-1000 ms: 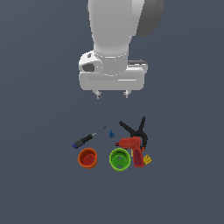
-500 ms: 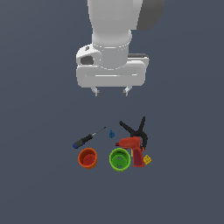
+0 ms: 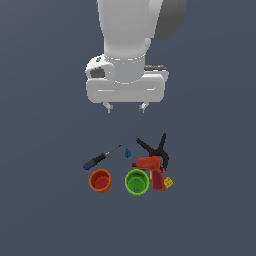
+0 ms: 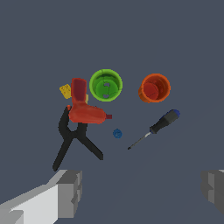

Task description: Pick up a designated object from a clutter of objects.

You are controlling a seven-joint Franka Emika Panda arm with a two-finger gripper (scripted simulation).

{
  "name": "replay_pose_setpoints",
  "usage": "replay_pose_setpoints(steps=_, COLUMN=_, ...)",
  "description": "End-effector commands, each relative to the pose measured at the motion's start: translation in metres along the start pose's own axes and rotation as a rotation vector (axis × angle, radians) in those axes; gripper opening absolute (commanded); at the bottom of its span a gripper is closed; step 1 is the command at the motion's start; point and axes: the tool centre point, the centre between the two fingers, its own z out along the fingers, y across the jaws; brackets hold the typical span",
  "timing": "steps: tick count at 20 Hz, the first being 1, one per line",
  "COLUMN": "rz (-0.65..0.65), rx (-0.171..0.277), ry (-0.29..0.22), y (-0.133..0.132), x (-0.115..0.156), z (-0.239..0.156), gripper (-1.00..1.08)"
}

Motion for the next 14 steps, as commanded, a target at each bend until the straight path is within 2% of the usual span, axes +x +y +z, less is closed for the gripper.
replay_pose_setpoints(steps=1, rz=0.028, rx=0.003, ry=-0.002, y=0.003, x=0.002, z=0.009, gripper=1.0)
replay_pose_setpoints(steps=8, rz=0.173, rx=0.013, ry=-0.01, y=0.02, x=0.01, z=0.052, gripper=1.0)
replay_pose_setpoints(steps=14, rz=0.371, rx=0.017, ry=-0.021, y=0.045, x=0.015, z=0.111, gripper=1.0)
